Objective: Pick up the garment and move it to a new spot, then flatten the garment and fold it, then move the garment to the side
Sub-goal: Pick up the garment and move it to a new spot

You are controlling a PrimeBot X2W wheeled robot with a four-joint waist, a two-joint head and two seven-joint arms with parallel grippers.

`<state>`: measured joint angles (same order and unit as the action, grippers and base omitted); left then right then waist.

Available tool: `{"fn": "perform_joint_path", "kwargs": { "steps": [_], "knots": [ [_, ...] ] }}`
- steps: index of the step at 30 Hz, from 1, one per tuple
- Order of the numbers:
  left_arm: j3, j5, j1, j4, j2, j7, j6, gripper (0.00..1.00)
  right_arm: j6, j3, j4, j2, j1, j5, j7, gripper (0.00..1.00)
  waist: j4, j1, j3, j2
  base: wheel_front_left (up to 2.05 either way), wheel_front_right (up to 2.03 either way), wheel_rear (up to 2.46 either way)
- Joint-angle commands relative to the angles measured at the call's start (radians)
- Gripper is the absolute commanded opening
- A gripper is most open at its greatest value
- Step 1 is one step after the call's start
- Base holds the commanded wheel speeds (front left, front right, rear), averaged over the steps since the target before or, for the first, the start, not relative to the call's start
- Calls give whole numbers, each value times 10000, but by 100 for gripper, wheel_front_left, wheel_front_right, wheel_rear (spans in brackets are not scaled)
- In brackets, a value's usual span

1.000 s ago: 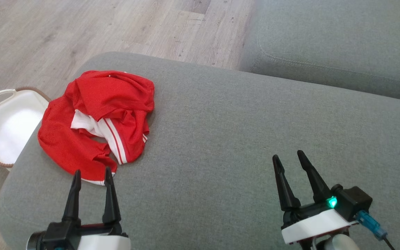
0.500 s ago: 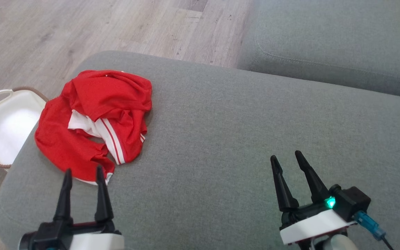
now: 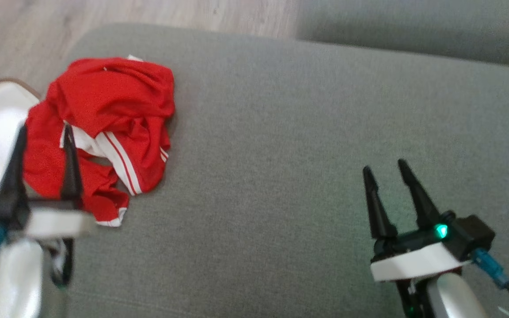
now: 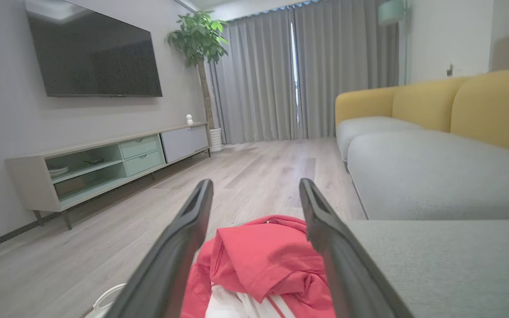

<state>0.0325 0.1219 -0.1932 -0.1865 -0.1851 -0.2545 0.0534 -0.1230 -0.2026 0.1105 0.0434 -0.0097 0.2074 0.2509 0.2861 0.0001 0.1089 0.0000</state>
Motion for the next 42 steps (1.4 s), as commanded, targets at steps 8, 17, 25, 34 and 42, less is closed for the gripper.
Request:
{"fn": "perform_joint_path", "kwargs": {
  "steps": [8, 17, 25, 34, 42],
  "knots": [
    [-326, -228, -4296, -2904, -2003, 1886, 646, 100, -77, 259, -647, 68, -889, -721, 109, 100, -536, -1, 1635, 0, 0, 0, 0],
    [-1924, 835, -6501, -6133, -2936, 3509, 768, 100, -77, 349, -844, 68, -1225, -920, 109, 100, -1150, -1, 2461, 0, 0, 0, 0],
    [-3237, 2479, -6801, -7390, -3376, 4361, 771, 100, -77, 419, -955, 68, -1360, -911, 109, 100, -1576, -1, 2750, 0, 0, 0, 0],
    [-3771, 3359, -7128, -7866, -3638, 3740, 772, 0, -77, 382, -863, 68, -1383, -798, 109, 100, -1697, -1, 2473, 0, 0, 0, 0],
    [-3230, 3651, -7902, -7657, -3416, 1188, 605, 0, -77, 216, -658, 68, -1246, -455, 109, 100, -1808, -1, 1650, 0, 0, 0, 0]
  ]
}}
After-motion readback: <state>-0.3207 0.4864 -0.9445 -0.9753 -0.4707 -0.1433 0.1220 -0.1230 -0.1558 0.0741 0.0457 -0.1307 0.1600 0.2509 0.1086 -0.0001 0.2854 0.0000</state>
